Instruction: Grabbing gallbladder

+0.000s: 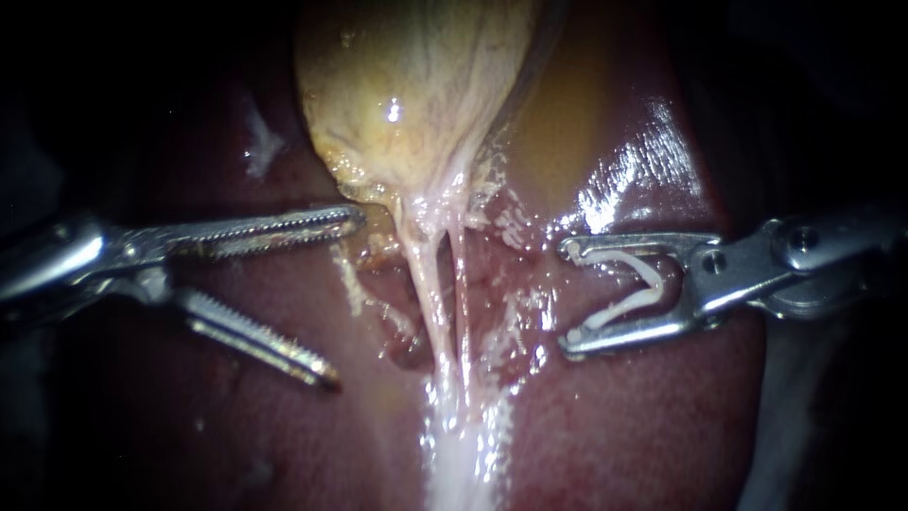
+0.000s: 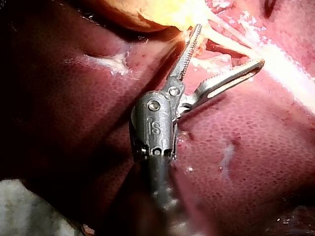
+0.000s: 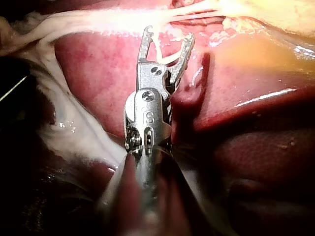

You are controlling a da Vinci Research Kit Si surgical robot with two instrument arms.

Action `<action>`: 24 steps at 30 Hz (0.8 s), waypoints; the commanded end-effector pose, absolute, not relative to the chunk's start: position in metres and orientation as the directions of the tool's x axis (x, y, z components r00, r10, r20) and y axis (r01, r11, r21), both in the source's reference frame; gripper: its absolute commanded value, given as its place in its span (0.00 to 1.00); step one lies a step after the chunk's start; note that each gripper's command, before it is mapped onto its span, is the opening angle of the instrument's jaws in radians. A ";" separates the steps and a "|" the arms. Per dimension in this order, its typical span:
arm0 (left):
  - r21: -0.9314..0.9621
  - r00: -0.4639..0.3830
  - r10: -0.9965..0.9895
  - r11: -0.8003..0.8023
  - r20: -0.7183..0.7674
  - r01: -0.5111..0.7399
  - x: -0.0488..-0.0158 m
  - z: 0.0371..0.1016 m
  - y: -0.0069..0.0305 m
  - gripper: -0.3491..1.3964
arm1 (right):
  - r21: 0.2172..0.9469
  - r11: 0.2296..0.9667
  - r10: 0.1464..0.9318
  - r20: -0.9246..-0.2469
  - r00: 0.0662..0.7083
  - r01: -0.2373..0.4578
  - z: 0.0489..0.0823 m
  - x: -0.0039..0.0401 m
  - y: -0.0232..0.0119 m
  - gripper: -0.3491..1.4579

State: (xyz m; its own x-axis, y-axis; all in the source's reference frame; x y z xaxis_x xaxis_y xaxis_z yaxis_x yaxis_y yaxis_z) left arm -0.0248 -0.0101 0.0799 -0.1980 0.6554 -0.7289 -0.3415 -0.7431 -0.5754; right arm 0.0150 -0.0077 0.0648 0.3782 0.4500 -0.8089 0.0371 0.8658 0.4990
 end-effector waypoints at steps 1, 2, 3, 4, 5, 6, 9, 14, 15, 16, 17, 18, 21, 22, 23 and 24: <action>-0.575 -0.198 0.655 -0.743 -0.729 -0.343 -0.0248 0.0799 -0.0101 0.95 | 0.499 0.866 0.450 -0.809 0.378 0.037 0.0648 0.0150 -0.0077 0.46; -0.575 -0.198 0.655 -0.743 -0.729 -0.343 -0.0248 0.0798 -0.0101 0.95 | 0.499 0.866 0.450 -0.809 0.378 0.037 0.0648 0.0150 -0.0077 0.46; -0.575 -0.197 0.656 -0.743 -0.729 -0.343 -0.0248 0.0798 -0.0101 0.95 | 0.499 0.866 0.450 -0.809 0.378 0.037 0.0648 0.0150 -0.0077 0.46; -0.579 -0.196 0.660 -0.739 -0.725 -0.345 -0.0248 0.0799 -0.0101 0.95 | 0.499 0.866 0.450 -0.809 0.378 0.037 0.0648 0.0150 -0.0077 0.46; -0.583 -0.194 0.664 -0.735 -0.722 -0.346 -0.0248 0.0799 -0.0101 0.95 | 0.499 0.866 0.450 -0.809 0.378 0.037 0.0648 0.0150 -0.0077 0.46; -0.592 -0.190 0.673 -0.727 -0.715 -0.349 -0.0248 0.0799 -0.0100 0.95 | 0.499 0.866 0.450 -0.809 0.378 0.037 0.0648 0.0150 -0.0077 0.46; -0.616 -0.179 0.699 -0.702 -0.693 -0.357 -0.0245 0.0802 -0.0099 0.94 | 0.499 0.866 0.450 -0.809 0.378 0.038 0.0647 0.0150 -0.0077 0.46; -0.670 -0.141 0.762 -0.629 -0.632 -0.394 -0.0236 0.0812 -0.0093 0.91 | 0.499 0.866 0.450 -0.809 0.378 0.038 0.0647 0.0150 -0.0077 0.46; -0.684 -0.131 0.777 -0.610 -0.616 -0.400 -0.0233 0.0815 -0.0091 0.91 | 0.499 0.866 0.450 -0.809 0.378 0.038 0.0647 0.0150 -0.0077 0.46; -0.691 -0.126 0.784 -0.600 -0.607 -0.403 -0.0231 0.0818 -0.0089 0.91 | 0.499 0.866 0.450 -0.809 0.378 0.038 0.0647 0.0150 -0.0077 0.46; -0.697 -0.123 0.792 -0.590 -0.598 -0.409 -0.0230 0.0820 -0.0088 0.91 | 0.499 0.866 0.450 -0.809 0.378 0.038 0.0647 0.0150 -0.0077 0.46; -0.709 -0.113 0.806 -0.570 -0.581 -0.414 -0.0228 0.0824 -0.0086 0.90 | 0.499 0.866 0.450 -0.809 0.378 0.038 0.0647 0.0151 -0.0077 0.46; -0.736 -0.090 0.835 -0.525 -0.543 -0.427 -0.0226 0.0831 -0.0084 0.88 | 0.499 0.866 0.450 -0.809 0.378 0.038 0.0647 0.0151 -0.0077 0.46; -0.745 -0.082 0.844 -0.510 -0.530 -0.430 -0.0226 0.0833 -0.0083 0.88 | 0.499 0.866 0.450 -0.809 0.378 0.038 0.0647 0.0151 -0.0077 0.46; -0.755 -0.071 0.855 -0.489 -0.513 -0.436 -0.0227 0.0835 -0.0083 0.87 | 0.499 0.866 0.450 -0.809 0.378 0.038 0.0647 0.0151 -0.0077 0.46; -0.761 -0.067 0.861 -0.479 -0.504 -0.437 -0.0229 0.0837 -0.0083 0.86 | 0.499 0.866 0.450 -0.809 0.378 0.038 0.0647 0.0151 -0.0077 0.46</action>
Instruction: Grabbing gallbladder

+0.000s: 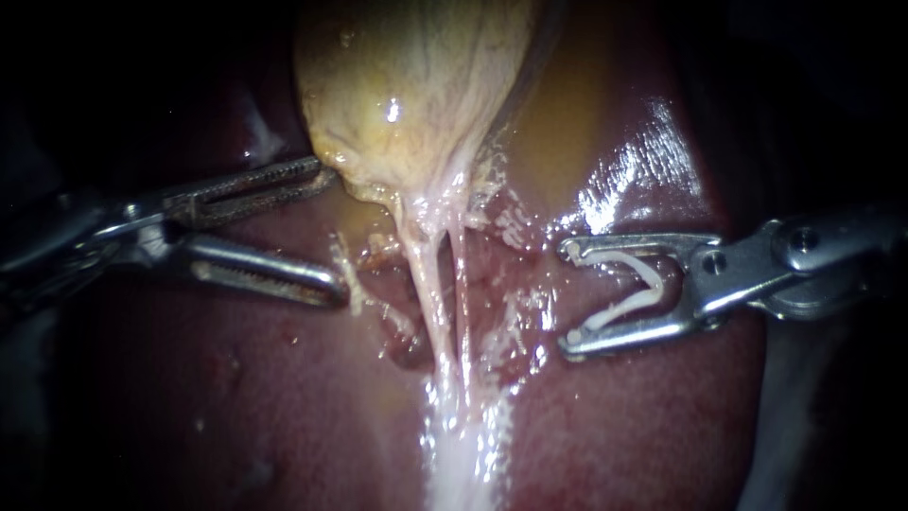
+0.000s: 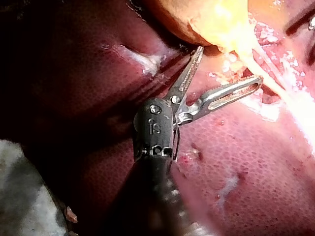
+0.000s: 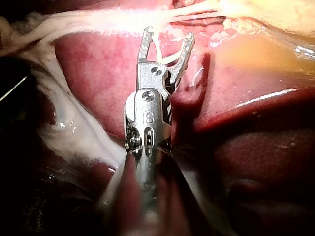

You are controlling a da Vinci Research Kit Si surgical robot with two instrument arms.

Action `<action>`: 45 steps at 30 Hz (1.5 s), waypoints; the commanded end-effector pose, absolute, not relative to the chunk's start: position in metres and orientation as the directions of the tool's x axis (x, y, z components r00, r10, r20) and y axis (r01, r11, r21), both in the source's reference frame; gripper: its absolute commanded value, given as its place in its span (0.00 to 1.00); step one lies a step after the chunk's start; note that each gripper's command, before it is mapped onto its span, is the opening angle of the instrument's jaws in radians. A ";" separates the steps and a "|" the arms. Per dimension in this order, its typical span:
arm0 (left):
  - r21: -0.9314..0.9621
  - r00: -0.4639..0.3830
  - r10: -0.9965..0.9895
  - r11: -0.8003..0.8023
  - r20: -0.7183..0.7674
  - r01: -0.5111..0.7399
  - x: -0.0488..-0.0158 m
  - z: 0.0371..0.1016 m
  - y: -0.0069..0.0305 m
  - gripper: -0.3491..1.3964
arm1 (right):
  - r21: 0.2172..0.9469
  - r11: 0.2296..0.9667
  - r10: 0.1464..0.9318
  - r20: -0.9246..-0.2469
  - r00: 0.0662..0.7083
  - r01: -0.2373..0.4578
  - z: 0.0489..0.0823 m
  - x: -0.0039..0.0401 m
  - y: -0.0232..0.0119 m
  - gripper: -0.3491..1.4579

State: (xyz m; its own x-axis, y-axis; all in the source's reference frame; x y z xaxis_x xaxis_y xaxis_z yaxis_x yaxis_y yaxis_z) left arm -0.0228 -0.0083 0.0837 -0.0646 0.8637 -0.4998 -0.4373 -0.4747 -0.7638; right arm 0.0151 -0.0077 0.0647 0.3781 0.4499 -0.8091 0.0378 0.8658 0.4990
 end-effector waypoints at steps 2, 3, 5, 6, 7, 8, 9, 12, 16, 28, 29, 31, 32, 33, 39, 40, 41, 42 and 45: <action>-0.778 -0.057 0.876 -0.453 -0.479 -0.436 -0.0233 0.0840 -0.0081 0.84 | 0.499 0.866 0.450 -0.809 0.378 0.038 0.0647 0.0151 -0.0077 0.46; -0.781 -0.055 0.879 -0.447 -0.473 -0.435 -0.0236 0.0840 -0.0079 0.82 | 0.499 0.866 0.450 -0.809 0.378 0.037 0.0647 0.0151 -0.0077 0.46; -0.791 -0.048 0.888 -0.430 -0.457 -0.435 -0.0243 0.0841 -0.0076 0.81 | 0.499 0.866 0.450 -0.809 0.378 0.037 0.0647 0.0151 -0.0077 0.46; -0.795 -0.046 0.892 -0.424 -0.451 -0.434 -0.0247 0.0841 -0.0074 0.81 | 0.499 0.866 0.450 -0.809 0.378 0.037 0.0647 0.0151 -0.0077 0.46; -0.802 -0.043 0.898 -0.413 -0.439 -0.432 -0.0252 0.0840 -0.0072 0.80 | 0.499 0.866 0.450 -0.809 0.378 0.037 0.0647 0.0151 -0.0077 0.46; -0.808 -0.036 0.903 -0.401 -0.429 -0.431 -0.0256 0.0840 -0.0070 0.80 | 0.499 0.866 0.450 -0.809 0.378 0.037 0.0647 0.0151 -0.0077 0.46; -0.814 -0.028 0.908 -0.389 -0.419 -0.431 -0.0259 0.0840 -0.0069 0.79 | 0.499 0.866 0.450 -0.809 0.378 0.037 0.0647 0.0151 -0.0077 0.46; -0.823 -0.014 0.915 -0.370 -0.404 -0.431 -0.0267 0.0839 -0.0065 0.76 | 0.499 0.866 0.450 -0.809 0.378 0.037 0.0648 0.0151 -0.0077 0.46; -0.834 0.002 0.925 -0.342 -0.380 -0.433 -0.0273 0.0843 -0.0060 0.73 | 0.499 0.866 0.450 -0.809 0.378 0.037 0.0648 0.0151 -0.0077 0.46; -0.873 0.053 0.961 -0.223 -0.272 -0.434 -0.0275 0.0846 -0.0059 0.42 | 0.499 0.866 0.450 -0.809 0.378 0.037 0.0648 0.0151 -0.0077 0.46; -0.872 0.053 0.961 -0.224 -0.273 -0.435 -0.0275 0.0847 -0.0059 0.39 | 0.499 0.866 0.450 -0.809 0.378 0.037 0.0648 0.0151 -0.0077 0.46; -0.873 0.055 0.962 -0.219 -0.268 -0.435 -0.0275 0.0848 -0.0061 0.34 | 0.499 0.866 0.450 -0.809 0.378 0.037 0.0647 0.0151 -0.0077 0.46; -0.875 0.055 0.962 -0.220 -0.269 -0.431 -0.0275 0.0848 -0.0062 0.31 | 0.499 0.866 0.450 -0.809 0.378 0.037 0.0647 0.0151 -0.0077 0.46; -0.874 0.053 0.962 -0.220 -0.269 -0.433 -0.0275 0.0849 -0.0063 0.28 | 0.499 0.866 0.450 -0.809 0.378 0.037 0.0647 0.0151 -0.0077 0.46; -0.872 0.024 0.966 -0.223 -0.259 -0.436 -0.0273 0.0843 -0.0068 0.07 | 0.499 0.866 0.450 -0.809 0.378 0.037 0.0647 0.0151 -0.0077 0.46; -0.874 0.021 0.968 -0.218 -0.251 -0.434 -0.0273 0.0842 -0.0070 0.01 | 0.499 0.866 0.450 -0.809 0.378 0.037 0.0647 0.0151 -0.0077 0.46; -0.877 0.021 0.969 -0.213 -0.245 -0.431 -0.0273 0.0840 -0.0071 0.00 | 0.499 0.866 0.450 -0.809 0.378 0.037 0.0647 0.0151 -0.0077 0.46; -0.880 0.019 0.971 -0.208 -0.238 -0.427 -0.0272 0.0837 -0.0073 0.00 | 0.499 0.866 0.450 -0.809 0.378 0.037 0.0647 0.0151 -0.0077 0.46; -0.882 0.014 0.972 -0.208 -0.236 -0.422 -0.0271 0.0832 -0.0075 0.00 | 0.499 0.866 0.450 -0.809 0.378 0.037 0.0647 0.0151 -0.0077 0.46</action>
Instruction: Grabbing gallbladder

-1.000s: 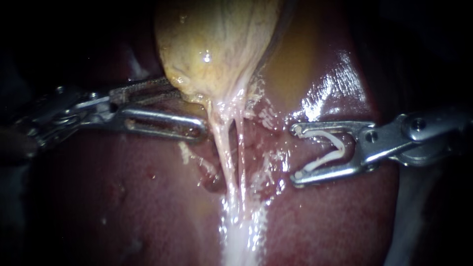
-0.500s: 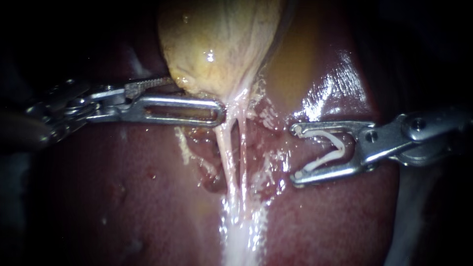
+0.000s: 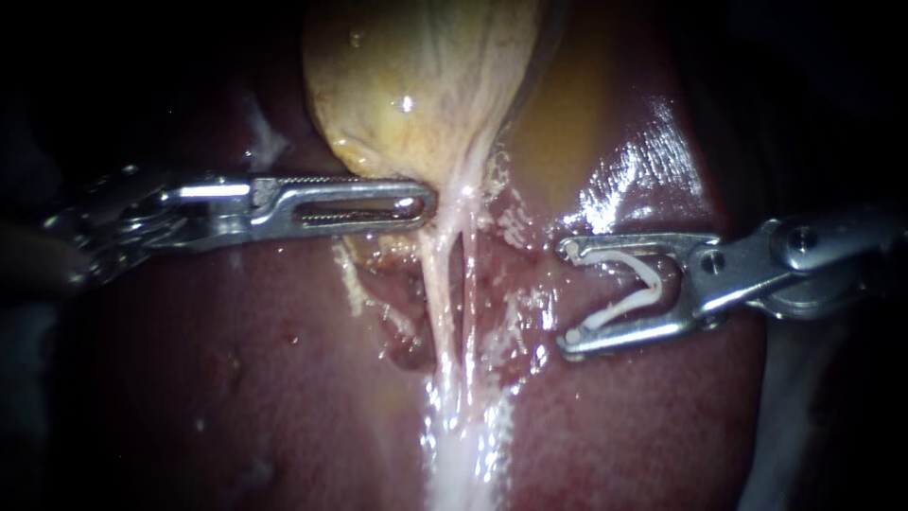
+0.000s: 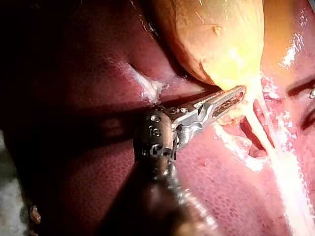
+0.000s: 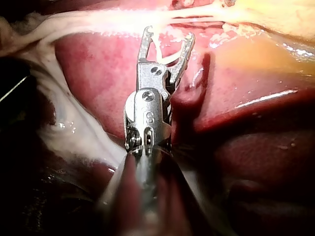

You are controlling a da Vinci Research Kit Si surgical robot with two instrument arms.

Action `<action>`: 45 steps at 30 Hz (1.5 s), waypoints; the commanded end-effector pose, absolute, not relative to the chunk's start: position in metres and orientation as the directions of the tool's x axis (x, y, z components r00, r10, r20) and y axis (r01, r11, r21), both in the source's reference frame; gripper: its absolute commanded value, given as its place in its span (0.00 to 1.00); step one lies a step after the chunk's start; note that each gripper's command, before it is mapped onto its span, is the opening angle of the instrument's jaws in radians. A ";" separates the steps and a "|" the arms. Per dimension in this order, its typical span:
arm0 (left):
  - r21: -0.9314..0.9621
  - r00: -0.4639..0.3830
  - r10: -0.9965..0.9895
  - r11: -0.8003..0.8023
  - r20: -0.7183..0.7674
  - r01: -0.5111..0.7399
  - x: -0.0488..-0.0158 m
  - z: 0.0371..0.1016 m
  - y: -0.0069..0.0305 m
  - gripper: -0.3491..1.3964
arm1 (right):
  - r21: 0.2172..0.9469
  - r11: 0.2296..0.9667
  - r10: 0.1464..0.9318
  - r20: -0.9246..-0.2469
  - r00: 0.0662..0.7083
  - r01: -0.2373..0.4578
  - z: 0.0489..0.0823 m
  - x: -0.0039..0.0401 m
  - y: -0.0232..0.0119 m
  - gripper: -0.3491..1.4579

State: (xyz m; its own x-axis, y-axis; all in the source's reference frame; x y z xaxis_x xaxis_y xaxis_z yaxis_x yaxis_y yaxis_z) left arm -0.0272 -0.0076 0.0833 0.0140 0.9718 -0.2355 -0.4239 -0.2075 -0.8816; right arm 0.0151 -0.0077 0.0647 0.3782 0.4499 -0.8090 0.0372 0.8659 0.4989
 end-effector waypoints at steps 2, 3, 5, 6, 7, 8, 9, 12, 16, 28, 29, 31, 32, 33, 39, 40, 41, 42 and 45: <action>-0.883 0.013 0.972 -0.207 -0.234 -0.421 -0.0270 0.0830 -0.0074 0.00 | 0.499 0.866 0.450 -0.809 0.378 0.037 0.0647 0.0151 -0.0077 0.46; -0.884 0.012 0.972 -0.207 -0.233 -0.420 -0.0268 0.0829 -0.0074 0.00 | 0.499 0.866 0.450 -0.809 0.378 0.037 0.0647 0.0151 -0.0077 0.46; -0.885 0.009 0.973 -0.207 -0.231 -0.417 -0.0266 0.0826 -0.0073 0.00 | 0.499 0.866 0.450 -0.809 0.378 0.038 0.0647 0.0151 -0.0077 0.46; -0.887 0.007 0.973 -0.206 -0.230 -0.414 -0.0263 0.0824 -0.0073 0.00 | 0.499 0.866 0.450 -0.809 0.378 0.038 0.0647 0.0151 -0.0077 0.46; -0.888 0.004 0.974 -0.206 -0.228 -0.411 -0.0262 0.0822 -0.0074 0.00 | 0.499 0.866 0.450 -0.809 0.378 0.038 0.0647 0.0151 -0.0077 0.46; -0.888 0.003 0.974 -0.206 -0.227 -0.410 -0.0260 0.0819 -0.0074 0.00 | 0.499 0.866 0.450 -0.809 0.378 0.038 0.0647 0.0151 -0.0077 0.46; -0.889 0.002 0.974 -0.205 -0.225 -0.409 -0.0257 0.0814 -0.0074 0.00 | 0.499 0.866 0.450 -0.809 0.378 0.038 0.0647 0.0151 -0.0077 0.46; -0.892 0.001 0.976 -0.200 -0.219 -0.405 -0.0251 0.0799 -0.0072 0.00 | 0.499 0.866 0.450 -0.809 0.378 0.038 0.0647 0.0151 -0.0077 0.46; -0.896 -0.001 0.978 -0.192 -0.209 -0.400 -0.0243 0.0777 -0.0069 0.00 | 0.499 0.866 0.450 -0.809 0.378 0.037 0.0647 0.0151 -0.0077 0.46; -0.911 0.010 0.983 -0.166 -0.183 -0.378 -0.0231 0.0724 -0.0058 0.00 | 0.499 0.866 0.450 -0.809 0.378 0.037 0.0648 0.0151 -0.0076 0.46; -0.912 0.011 0.983 -0.164 -0.182 -0.375 -0.0230 0.0721 -0.0057 0.00 | 0.499 0.866 0.450 -0.809 0.378 0.037 0.0648 0.0151 -0.0076 0.46; -0.913 0.010 0.984 -0.163 -0.180 -0.373 -0.0227 0.0717 -0.0055 0.00 | 0.499 0.866 0.450 -0.809 0.378 0.037 0.0648 0.0151 -0.0076 0.46; -0.913 0.010 0.983 -0.168 -0.185 -0.371 -0.0226 0.0716 -0.0055 0.00 | 0.499 0.866 0.450 -0.809 0.378 0.037 0.0648 0.0151 -0.0076 0.46; -0.913 0.010 0.983 -0.168 -0.185 -0.371 -0.0225 0.0715 -0.0055 0.00 | 0.499 0.866 0.450 -0.809 0.378 0.037 0.0648 0.0151 -0.0076 0.46; -0.913 0.010 0.983 -0.168 -0.184 -0.371 -0.0225 0.0712 -0.0056 0.00 | 0.499 0.866 0.450 -0.809 0.378 0.037 0.0648 0.0151 -0.0076 0.46; -0.913 0.010 0.983 -0.168 -0.184 -0.371 -0.0225 0.0712 -0.0056 0.00 | 0.499 0.866 0.450 -0.809 0.378 0.037 0.0648 0.0151 -0.0076 0.46; -0.913 0.010 0.983 -0.168 -0.184 -0.371 -0.0226 0.0713 -0.0056 0.00 | 0.499 0.866 0.450 -0.809 0.378 0.037 0.0648 0.0151 -0.0076 0.46; -0.913 0.010 0.983 -0.168 -0.184 -0.371 -0.0226 0.0713 -0.0056 0.00 | 0.499 0.866 0.450 -0.809 0.378 0.037 0.0648 0.0151 -0.0076 0.46; -0.913 0.010 0.983 -0.168 -0.185 -0.371 -0.0226 0.0713 -0.0056 0.00 | 0.499 0.866 0.450 -0.809 0.378 0.037 0.0648 0.0151 -0.0076 0.46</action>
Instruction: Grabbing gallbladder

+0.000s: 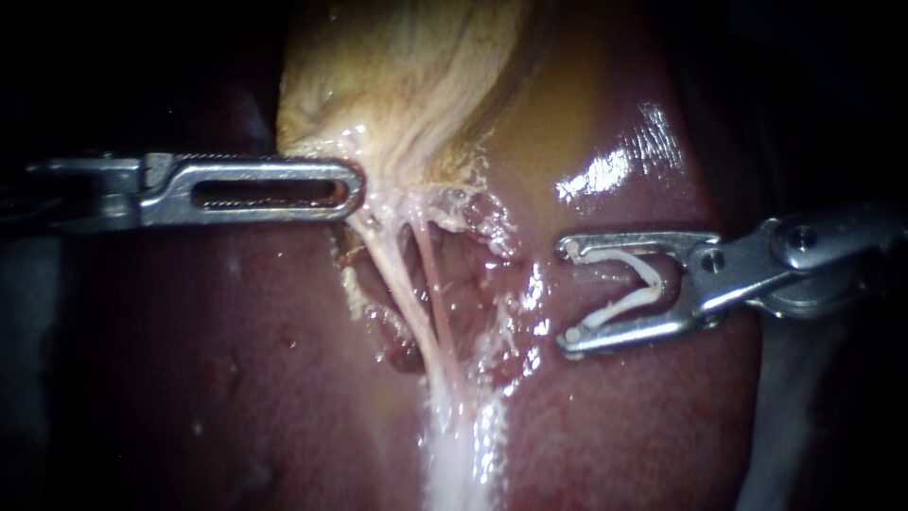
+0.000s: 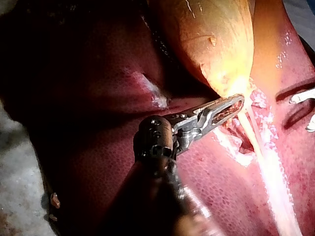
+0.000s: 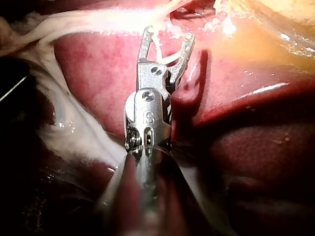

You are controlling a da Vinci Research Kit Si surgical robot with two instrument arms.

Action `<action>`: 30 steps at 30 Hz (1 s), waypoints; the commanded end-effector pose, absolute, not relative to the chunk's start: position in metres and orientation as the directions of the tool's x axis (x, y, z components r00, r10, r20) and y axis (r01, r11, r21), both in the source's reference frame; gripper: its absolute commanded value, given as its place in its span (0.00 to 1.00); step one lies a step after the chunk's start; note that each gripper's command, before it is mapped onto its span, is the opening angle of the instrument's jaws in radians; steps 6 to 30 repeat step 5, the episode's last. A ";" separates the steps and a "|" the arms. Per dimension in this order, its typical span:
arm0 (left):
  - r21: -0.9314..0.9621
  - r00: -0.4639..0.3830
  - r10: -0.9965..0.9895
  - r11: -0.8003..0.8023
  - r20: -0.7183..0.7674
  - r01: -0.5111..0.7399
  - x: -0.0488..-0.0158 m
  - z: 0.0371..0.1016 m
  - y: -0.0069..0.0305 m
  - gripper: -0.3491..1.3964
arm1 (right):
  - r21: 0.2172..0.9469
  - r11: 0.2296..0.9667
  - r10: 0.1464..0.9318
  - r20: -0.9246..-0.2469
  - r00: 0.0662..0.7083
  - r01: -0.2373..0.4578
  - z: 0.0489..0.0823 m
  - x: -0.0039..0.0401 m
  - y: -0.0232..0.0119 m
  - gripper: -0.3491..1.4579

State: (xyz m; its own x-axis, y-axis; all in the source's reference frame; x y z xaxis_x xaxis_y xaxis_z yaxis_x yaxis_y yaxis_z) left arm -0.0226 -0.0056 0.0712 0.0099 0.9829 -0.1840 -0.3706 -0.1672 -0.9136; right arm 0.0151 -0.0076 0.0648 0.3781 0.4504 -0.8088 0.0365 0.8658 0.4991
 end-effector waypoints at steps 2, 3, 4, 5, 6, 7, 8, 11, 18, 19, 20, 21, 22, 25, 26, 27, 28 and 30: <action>-0.913 0.010 0.983 -0.168 -0.185 -0.371 -0.0226 0.0713 -0.0056 0.00 | 0.499 0.866 0.450 -0.809 0.378 0.037 0.0648 0.0151 -0.0076 0.46; -0.913 0.010 0.983 -0.168 -0.185 -0.371 -0.0226 0.0713 -0.0056 0.00 | 0.499 0.866 0.450 -0.809 0.378 0.037 0.0648 0.0151 -0.0076 0.46; -0.913 0.010 0.983 -0.168 -0.185 -0.371 -0.0226 0.0714 -0.0056 0.00 | 0.499 0.866 0.450 -0.809 0.378 0.037 0.0648 0.0151 -0.0076 0.46; -0.913 0.010 0.983 -0.168 -0.185 -0.371 -0.0226 0.0714 -0.0056 0.00 | 0.499 0.866 0.450 -0.809 0.378 0.037 0.0648 0.0152 -0.0076 0.46; -0.913 0.010 0.983 -0.168 -0.185 -0.371 -0.0226 0.0714 -0.0056 0.00 | 0.499 0.866 0.450 -0.809 0.378 0.037 0.0648 0.0152 -0.0076 0.46; -0.913 0.010 0.983 -0.168 -0.185 -0.371 -0.0226 0.0714 -0.0056 0.00 | 0.499 0.866 0.450 -0.809 0.378 0.037 0.0648 0.0152 -0.0076 0.46; -0.913 0.010 0.983 -0.168 -0.185 -0.371 -0.0226 0.0714 -0.0056 0.00 | 0.499 0.866 0.450 -0.809 0.378 0.037 0.0648 0.0152 -0.0076 0.46; -0.913 0.010 0.983 -0.168 -0.185 -0.371 -0.0226 0.0714 -0.0056 0.00 | 0.499 0.866 0.450 -0.809 0.378 0.037 0.0648 0.0152 -0.0076 0.46; -0.913 0.010 0.983 -0.168 -0.185 -0.371 -0.0226 0.0714 -0.0056 0.00 | 0.499 0.866 0.450 -0.809 0.378 0.037 0.0648 0.0152 -0.0076 0.46; -0.913 0.010 0.983 -0.168 -0.185 -0.371 -0.0226 0.0714 -0.0056 0.00 | 0.499 0.866 0.450 -0.809 0.378 0.037 0.0648 0.0152 -0.0076 0.46; -0.913 0.010 0.983 -0.168 -0.185 -0.371 -0.0226 0.0714 -0.0056 0.00 | 0.499 0.866 0.450 -0.809 0.378 0.037 0.0648 0.0152 -0.0076 0.46; -0.913 0.010 0.983 -0.168 -0.185 -0.371 -0.0226 0.0714 -0.0056 0.00 | 0.499 0.866 0.450 -0.809 0.378 0.037 0.0648 0.0152 -0.0076 0.46; -0.913 0.010 0.983 -0.168 -0.185 -0.371 -0.0226 0.0714 -0.0056 0.00 | 0.499 0.866 0.450 -0.809 0.378 0.037 0.0648 0.0152 -0.0076 0.46; -0.913 0.010 0.983 -0.168 -0.185 -0.371 -0.0226 0.0714 -0.0056 0.00 | 0.499 0.866 0.450 -0.809 0.378 0.037 0.0648 0.0152 -0.0076 0.46; -0.913 0.010 0.983 -0.168 -0.185 -0.371 -0.0226 0.0714 -0.0056 0.00 | 0.499 0.866 0.450 -0.809 0.378 0.037 0.0648 0.0152 -0.0076 0.46; -0.913 0.010 0.983 -0.168 -0.185 -0.371 -0.0226 0.0714 -0.0056 0.00 | 0.499 0.866 0.450 -0.809 0.378 0.037 0.0648 0.0152 -0.0076 0.46; -0.913 0.010 0.983 -0.168 -0.185 -0.371 -0.0226 0.0714 -0.0056 0.00 | 0.499 0.866 0.450 -0.809 0.378 0.037 0.0648 0.0152 -0.0076 0.46; -0.913 0.010 0.983 -0.168 -0.185 -0.371 -0.0226 0.0714 -0.0056 0.00 | 0.499 0.866 0.450 -0.809 0.378 0.037 0.0648 0.0152 -0.0076 0.46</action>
